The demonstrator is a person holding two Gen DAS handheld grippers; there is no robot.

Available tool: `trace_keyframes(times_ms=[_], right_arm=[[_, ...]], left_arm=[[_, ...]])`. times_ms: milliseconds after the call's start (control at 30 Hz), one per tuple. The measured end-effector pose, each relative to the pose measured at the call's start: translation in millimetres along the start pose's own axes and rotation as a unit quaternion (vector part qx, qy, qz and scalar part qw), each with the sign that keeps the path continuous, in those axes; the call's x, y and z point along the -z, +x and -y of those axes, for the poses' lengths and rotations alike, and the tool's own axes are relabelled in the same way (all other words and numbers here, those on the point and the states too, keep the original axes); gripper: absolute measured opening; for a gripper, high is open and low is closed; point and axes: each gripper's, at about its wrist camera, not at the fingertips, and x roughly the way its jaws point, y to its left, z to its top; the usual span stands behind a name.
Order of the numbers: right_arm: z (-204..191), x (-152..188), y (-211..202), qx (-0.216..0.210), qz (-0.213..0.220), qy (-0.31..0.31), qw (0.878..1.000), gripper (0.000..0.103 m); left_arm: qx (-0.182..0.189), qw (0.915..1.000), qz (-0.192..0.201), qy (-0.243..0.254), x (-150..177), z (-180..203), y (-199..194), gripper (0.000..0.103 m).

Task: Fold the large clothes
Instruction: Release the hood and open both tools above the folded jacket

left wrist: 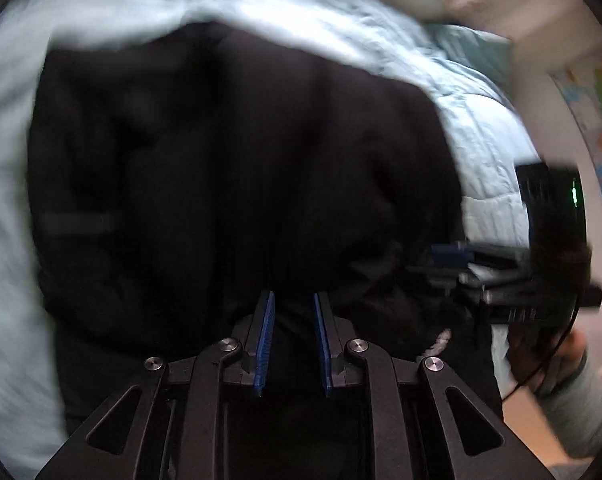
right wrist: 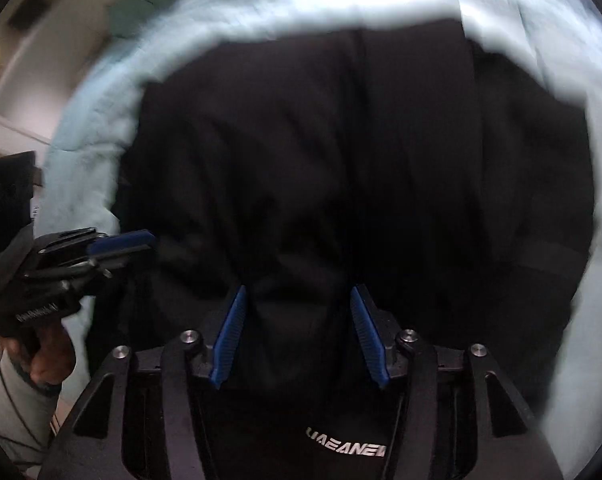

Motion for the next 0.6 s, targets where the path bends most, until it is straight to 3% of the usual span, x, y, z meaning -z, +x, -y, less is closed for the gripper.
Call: trace_keyframes(times_ms=[133, 300, 500, 533, 600], right_arm=[[-4.5, 18.2, 26.6, 0.04, 0.037, -0.025, 0.998, 0.059], [-14.1, 21.2, -2.4, 0.044, 0.039, -0.05, 0.997, 0.059], [-37.8, 29.9, -44.8, 0.046, 0.091, -0.092, 0.991, 0.06], [-39.1, 30.2, -41.2, 0.05, 0.092, -0.094, 0.99, 0.06], [-42.3, 30.3, -20.6, 0.06, 0.07, -0.087, 0.992, 0.06]], left_arm=[[0.015, 0.9992, -0.006, -0.036, -3.7, -10.1, 10.7, 0.02], [0.016, 0.9997, 0.0, 0.017, -4.0, 13.1, -20.5, 0.02], [0.085, 0.9936, 0.056, 0.048, -20.9, 53.4, -54.7, 0.02], [0.083, 0.9937, 0.056, 0.051, -26.8, 56.4, -51.2, 0.02], [0.034, 0.9969, 0.052, 0.048, -47.6, 56.7, -30.6, 0.02]])
